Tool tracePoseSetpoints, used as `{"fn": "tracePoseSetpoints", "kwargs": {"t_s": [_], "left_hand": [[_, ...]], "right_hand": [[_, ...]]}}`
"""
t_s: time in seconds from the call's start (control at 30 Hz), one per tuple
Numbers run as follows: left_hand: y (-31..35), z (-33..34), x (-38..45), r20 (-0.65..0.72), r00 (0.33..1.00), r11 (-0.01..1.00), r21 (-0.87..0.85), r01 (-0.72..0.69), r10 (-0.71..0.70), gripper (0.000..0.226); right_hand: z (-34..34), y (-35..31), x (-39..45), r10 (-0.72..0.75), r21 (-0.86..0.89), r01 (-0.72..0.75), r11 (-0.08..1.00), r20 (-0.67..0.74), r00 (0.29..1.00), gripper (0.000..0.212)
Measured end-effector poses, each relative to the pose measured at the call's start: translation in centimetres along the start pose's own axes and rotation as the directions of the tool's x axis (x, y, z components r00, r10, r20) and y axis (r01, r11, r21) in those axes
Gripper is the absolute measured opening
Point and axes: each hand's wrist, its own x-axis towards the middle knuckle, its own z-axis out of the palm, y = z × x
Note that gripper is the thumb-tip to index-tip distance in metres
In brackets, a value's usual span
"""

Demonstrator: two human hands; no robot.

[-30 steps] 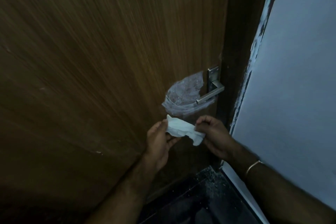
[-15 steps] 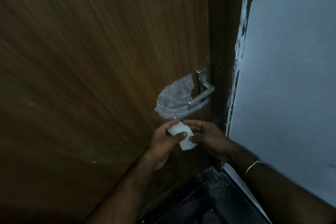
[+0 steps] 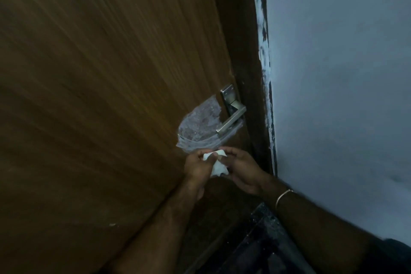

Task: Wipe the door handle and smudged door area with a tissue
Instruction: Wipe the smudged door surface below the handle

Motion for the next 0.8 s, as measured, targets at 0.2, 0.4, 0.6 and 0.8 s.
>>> {"fn": "tracePoseSetpoints", "kwargs": {"t_s": [0.2,0.4,0.6,0.8], "left_hand": [[0.7,1.1,1.1,-0.038,0.998,0.991,0.123,-0.052,0.057,0.009],[1.7,-0.8,1.1,0.039,0.95,0.871,0.389,-0.3,0.31,0.019],[2.2,-3.2,-0.1,0.227,0.735,0.461,0.651,-0.602,0.639,0.022],[3.9,-5.4,-0.5,0.227,0.598,0.276,0.726,-0.63,0.769,0.032]], "right_hand": [[-0.9,-0.6,2.7,0.062,0.155,-0.018,0.988,-0.28,0.958,0.026],[-0.4,-2.2,7.7,-0.262,-0.16,0.221,0.962,-0.763,0.591,0.013],[0.1,-0.8,10.3,-0.414,-0.255,0.333,0.908,-0.666,0.621,0.02],[0.3,-0.2,9.9,-0.342,-0.025,0.425,0.905,-0.636,0.692,0.037]]}}
